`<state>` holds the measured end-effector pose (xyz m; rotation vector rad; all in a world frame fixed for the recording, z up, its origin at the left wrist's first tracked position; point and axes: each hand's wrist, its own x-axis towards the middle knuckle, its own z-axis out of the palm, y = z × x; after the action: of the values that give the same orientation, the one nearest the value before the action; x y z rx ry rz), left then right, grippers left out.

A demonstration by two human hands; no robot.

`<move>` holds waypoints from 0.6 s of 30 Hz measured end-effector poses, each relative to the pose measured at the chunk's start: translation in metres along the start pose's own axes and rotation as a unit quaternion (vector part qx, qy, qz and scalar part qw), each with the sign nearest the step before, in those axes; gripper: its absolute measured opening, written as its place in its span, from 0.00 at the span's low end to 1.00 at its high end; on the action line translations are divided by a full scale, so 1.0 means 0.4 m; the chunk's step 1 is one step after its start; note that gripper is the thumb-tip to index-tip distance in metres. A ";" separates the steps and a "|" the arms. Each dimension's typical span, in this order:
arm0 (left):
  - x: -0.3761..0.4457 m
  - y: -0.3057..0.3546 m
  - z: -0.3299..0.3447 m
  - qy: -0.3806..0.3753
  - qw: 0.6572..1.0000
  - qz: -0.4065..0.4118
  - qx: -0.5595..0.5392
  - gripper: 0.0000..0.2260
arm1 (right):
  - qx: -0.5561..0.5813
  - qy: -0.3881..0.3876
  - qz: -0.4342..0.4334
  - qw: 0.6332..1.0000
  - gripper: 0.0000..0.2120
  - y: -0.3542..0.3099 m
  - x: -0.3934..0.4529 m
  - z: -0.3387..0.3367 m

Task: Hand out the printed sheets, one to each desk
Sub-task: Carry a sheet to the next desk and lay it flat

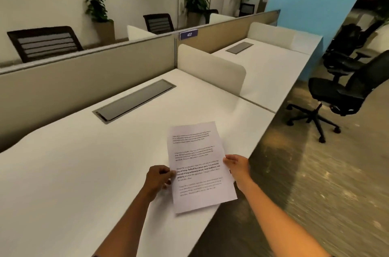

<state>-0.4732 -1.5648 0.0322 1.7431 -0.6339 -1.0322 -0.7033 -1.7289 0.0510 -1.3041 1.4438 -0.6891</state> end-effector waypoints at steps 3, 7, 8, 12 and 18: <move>0.053 0.001 -0.052 0.054 0.998 -0.018 -0.004 0.09 | -0.053 -0.032 -0.023 0.998 0.10 -0.051 0.075 0.095; 0.090 -0.011 -0.106 0.134 0.990 -0.047 -0.003 0.11 | -0.094 -0.077 -0.056 0.991 0.10 -0.095 0.156 0.219; 0.100 -0.014 -0.121 0.152 0.987 -0.057 0.000 0.11 | -0.105 -0.090 -0.061 0.988 0.10 -0.103 0.176 0.252; 0.140 -0.016 -0.164 0.217 0.972 -0.092 0.012 0.12 | -0.142 -0.148 -0.081 0.975 0.10 -0.137 0.253 0.367; 0.186 -0.006 -0.189 0.279 0.944 -0.154 0.085 0.13 | -0.214 -0.224 -0.117 0.944 0.10 -0.186 0.351 0.495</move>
<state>-0.3707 -1.5864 0.0161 2.2121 -0.0905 -0.6400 -0.4771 -1.8381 0.0140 -1.8544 1.1022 -0.1980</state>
